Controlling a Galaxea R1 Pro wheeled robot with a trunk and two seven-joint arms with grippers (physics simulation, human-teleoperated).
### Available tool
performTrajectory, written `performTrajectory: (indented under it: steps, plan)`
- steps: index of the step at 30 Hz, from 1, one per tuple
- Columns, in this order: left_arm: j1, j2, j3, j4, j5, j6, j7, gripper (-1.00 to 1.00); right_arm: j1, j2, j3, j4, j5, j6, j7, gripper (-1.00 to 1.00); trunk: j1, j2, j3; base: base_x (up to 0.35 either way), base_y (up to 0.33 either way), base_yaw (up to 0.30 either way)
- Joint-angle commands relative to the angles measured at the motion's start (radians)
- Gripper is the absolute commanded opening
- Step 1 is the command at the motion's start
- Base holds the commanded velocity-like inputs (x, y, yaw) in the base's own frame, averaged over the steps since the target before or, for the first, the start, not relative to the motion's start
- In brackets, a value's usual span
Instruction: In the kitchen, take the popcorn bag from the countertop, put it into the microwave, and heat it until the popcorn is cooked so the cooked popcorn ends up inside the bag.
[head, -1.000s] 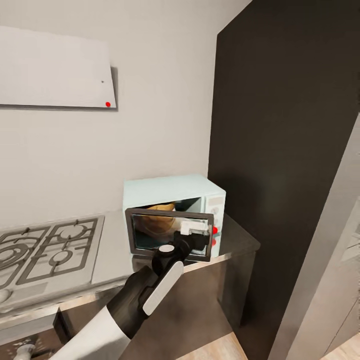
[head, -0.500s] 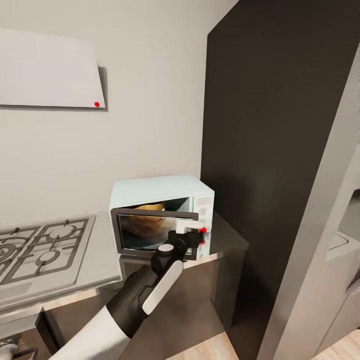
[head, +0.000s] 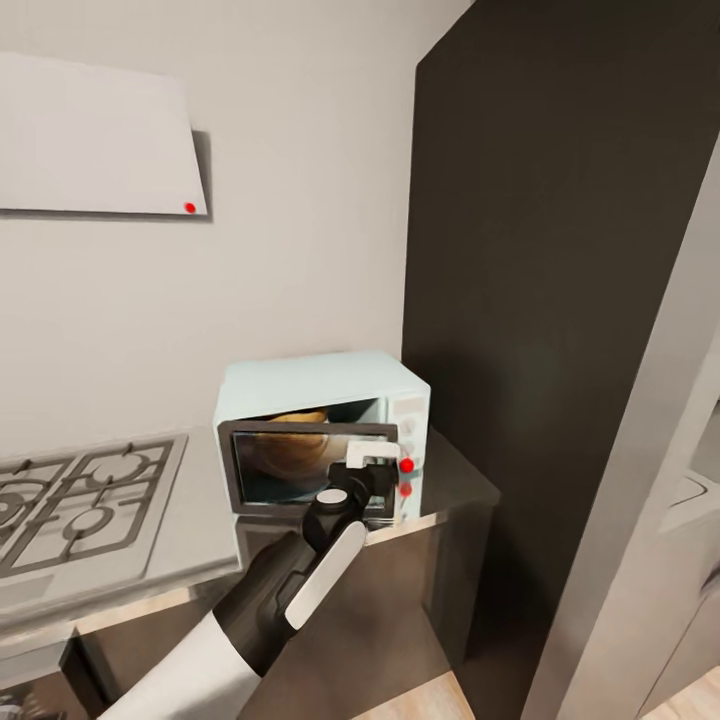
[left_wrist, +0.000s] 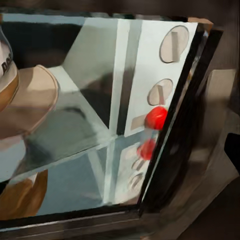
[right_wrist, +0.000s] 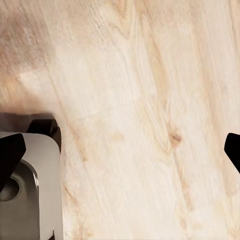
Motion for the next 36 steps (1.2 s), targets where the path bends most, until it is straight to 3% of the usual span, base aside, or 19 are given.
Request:
performTrajectory:
  steps: [1,36]
  plan:
    - [-0.001,0.0,-0.001,-0.001,0.006,0.003,0.01,1.0,-0.001,-0.001,-0.008,0.002,0.008,0.0,0.002,1.0,0.001,-0.001,-0.001,0.258,0.0,0.0]
    - [-0.001,0.0,-0.001,-0.01,0.012,0.003,0.01,1.0,-0.001,-0.001,-0.009,0.002,0.008,0.0,0.002,1.0,0.001,-0.001,-0.001,0.148,0.0,0.0]
